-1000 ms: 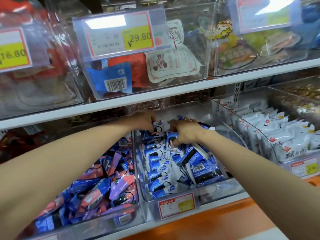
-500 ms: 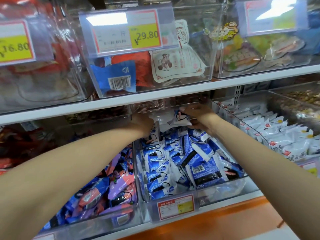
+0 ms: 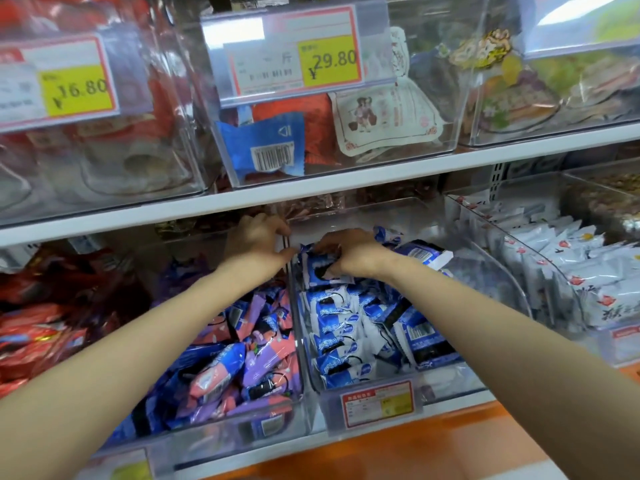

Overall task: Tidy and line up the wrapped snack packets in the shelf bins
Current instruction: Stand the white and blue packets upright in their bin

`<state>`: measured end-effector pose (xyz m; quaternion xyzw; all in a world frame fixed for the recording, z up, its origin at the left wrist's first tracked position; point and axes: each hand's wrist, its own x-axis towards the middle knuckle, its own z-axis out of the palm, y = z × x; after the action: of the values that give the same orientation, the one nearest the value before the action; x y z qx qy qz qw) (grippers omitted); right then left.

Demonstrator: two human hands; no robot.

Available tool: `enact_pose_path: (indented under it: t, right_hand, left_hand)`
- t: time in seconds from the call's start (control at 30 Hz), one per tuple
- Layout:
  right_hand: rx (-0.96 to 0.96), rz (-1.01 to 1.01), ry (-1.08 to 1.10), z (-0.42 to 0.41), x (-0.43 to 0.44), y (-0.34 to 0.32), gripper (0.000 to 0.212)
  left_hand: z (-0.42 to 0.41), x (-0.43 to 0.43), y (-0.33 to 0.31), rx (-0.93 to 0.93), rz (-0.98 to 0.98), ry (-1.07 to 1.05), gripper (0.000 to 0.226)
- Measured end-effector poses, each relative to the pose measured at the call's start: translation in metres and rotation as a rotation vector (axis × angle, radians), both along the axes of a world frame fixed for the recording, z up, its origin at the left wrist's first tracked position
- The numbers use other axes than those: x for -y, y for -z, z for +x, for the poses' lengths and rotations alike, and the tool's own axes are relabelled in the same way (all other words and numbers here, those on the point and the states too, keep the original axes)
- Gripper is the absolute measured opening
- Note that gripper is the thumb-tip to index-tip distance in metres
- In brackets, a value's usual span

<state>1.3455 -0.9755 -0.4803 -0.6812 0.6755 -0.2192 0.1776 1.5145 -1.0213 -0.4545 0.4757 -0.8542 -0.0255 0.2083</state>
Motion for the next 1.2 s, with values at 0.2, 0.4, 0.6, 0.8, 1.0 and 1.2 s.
enact_pose_path:
  t: [0.2, 0.4, 0.6, 0.8, 1.0, 1.2]
  right_hand:
    - [-0.307, -0.049, -0.052, 0.009, 0.013, 0.011, 0.042]
    - [-0.352, -0.036, 0.036, 0.001, 0.016, 0.013, 0.042]
    - [-0.472, -0.103, 0.078, 0.009, 0.012, 0.018, 0.039]
    - [-0.359, -0.011, 0.135, -0.016, -0.008, -0.021, 0.034]
    - [-0.661, 0.256, 0.256, -0.068, -0.050, -0.032, 0.057]
    - [-0.023, 0.062, 0.320, -0.081, -0.060, -0.030, 0.032]
  left_hand:
    - [0.015, -0.027, 0.008, -0.087, 0.106, 0.038, 0.032]
    - [0.018, -0.042, 0.008, -0.093, 0.201, 0.043, 0.045]
    - [0.011, -0.049, 0.001, -0.007, 0.202, 0.022, 0.039]
    - [0.002, -0.064, -0.002, -0.033, 0.078, 0.035, 0.037]
    - [0.000, -0.071, 0.000, -0.191, 0.038, 0.289, 0.023]
    - [-0.009, -0.075, -0.001, -0.289, 0.057, 0.321, 0.028]
